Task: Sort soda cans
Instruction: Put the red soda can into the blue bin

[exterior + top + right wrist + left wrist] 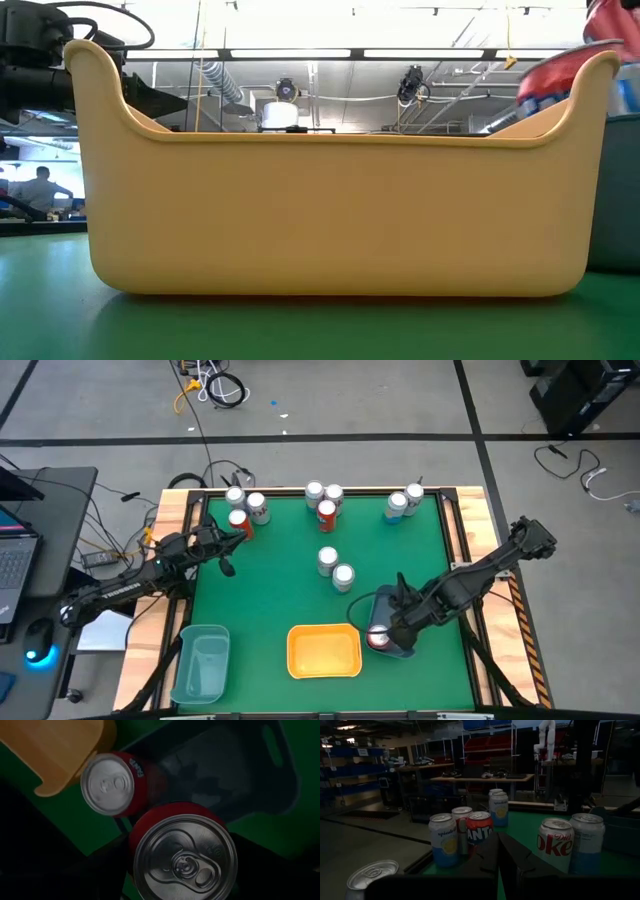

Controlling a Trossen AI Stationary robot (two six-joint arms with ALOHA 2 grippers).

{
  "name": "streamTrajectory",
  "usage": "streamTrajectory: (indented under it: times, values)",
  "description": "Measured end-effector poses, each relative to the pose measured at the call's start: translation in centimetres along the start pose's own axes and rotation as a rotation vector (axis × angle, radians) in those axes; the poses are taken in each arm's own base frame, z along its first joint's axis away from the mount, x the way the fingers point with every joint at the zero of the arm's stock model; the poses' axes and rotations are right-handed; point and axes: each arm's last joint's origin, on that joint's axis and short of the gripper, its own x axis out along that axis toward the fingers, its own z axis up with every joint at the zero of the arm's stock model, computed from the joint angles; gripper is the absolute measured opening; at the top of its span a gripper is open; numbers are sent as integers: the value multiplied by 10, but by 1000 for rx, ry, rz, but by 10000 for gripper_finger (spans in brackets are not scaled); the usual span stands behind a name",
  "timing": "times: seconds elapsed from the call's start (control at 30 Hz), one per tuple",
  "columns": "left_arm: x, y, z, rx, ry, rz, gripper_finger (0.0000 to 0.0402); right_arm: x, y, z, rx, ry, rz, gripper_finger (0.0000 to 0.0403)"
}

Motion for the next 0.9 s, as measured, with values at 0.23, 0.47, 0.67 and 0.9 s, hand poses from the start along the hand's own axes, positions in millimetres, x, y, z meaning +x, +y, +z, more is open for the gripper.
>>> streamTrajectory:
  times: [0.23, 0.47, 0.67, 0.9]
  values:
    - [0, 0, 0, -3, -1, 2, 12, 16, 4, 0, -5, -1, -1, 288]
    - [0, 0, 1, -15, 0, 4, 12, 23, 1, -1, -13, 4, -30, 288]
    - [0, 0, 1, -16, -2, 4, 12, 37, 2, -6, -31, -6, -11, 288]
    - [0, 0, 1, -16, -4, 4, 12, 45, 2, -8, -33, -8, -6, 288]
